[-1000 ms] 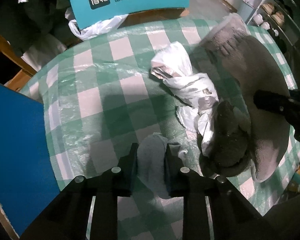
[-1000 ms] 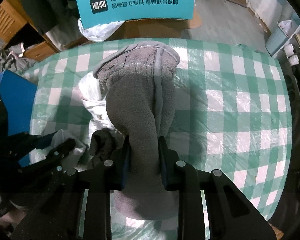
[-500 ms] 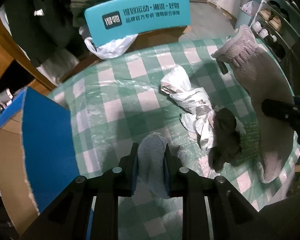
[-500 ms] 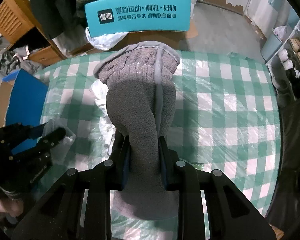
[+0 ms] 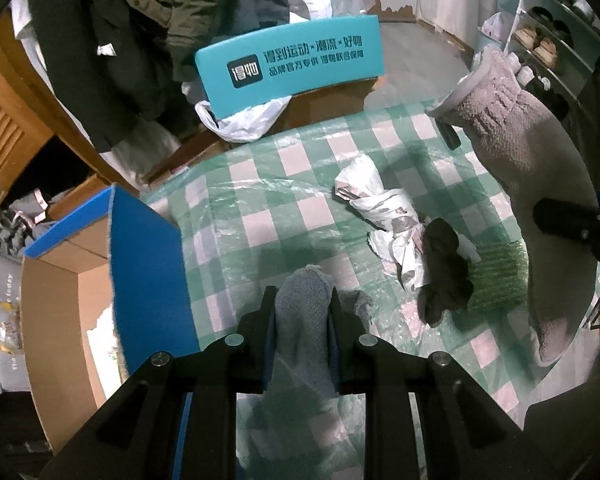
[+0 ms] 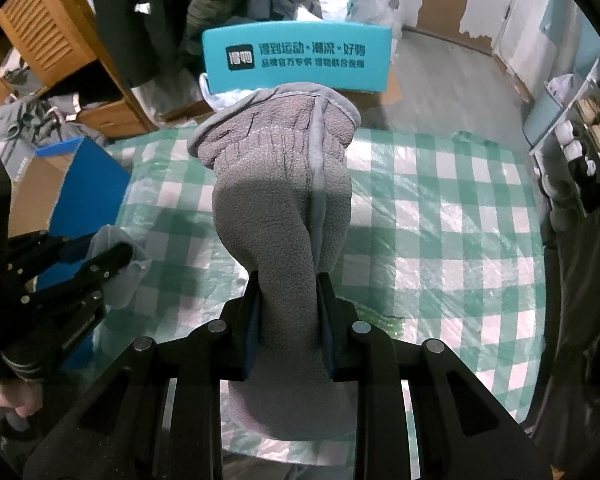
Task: Organize soft objects
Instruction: 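Lift and carry the grey sock and grey fleece sock toward the cardboard box with both tools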
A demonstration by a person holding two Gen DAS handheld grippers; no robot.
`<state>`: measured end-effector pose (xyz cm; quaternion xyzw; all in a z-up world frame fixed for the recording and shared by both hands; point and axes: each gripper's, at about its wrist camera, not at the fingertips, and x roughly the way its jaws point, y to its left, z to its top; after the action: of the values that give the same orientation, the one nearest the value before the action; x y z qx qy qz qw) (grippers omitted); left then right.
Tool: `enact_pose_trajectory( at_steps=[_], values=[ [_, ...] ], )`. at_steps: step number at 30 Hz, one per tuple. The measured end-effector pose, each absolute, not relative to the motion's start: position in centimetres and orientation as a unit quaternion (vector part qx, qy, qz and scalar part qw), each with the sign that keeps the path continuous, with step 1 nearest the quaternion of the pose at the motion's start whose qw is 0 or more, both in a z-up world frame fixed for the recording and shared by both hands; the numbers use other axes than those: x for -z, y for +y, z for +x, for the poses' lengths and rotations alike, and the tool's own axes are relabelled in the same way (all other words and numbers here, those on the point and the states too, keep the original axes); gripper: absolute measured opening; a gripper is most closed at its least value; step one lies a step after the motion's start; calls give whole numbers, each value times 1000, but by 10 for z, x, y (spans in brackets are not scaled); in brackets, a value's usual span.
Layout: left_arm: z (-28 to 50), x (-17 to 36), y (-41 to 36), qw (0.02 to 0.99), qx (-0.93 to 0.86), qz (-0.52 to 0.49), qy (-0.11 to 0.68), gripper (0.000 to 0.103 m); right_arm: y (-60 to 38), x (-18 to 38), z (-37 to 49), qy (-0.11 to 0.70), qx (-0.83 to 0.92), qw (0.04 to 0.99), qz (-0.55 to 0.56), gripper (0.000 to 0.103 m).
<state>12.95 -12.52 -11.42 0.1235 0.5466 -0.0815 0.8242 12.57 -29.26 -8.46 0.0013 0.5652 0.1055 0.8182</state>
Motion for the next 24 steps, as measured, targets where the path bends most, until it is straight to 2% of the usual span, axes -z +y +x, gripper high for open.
enact_pose_trajectory(
  at_steps=[24],
  values=[
    [102,70,-90,853,51,141,500,21,-251,49,104,533,-161,830,-27,23]
  ],
)
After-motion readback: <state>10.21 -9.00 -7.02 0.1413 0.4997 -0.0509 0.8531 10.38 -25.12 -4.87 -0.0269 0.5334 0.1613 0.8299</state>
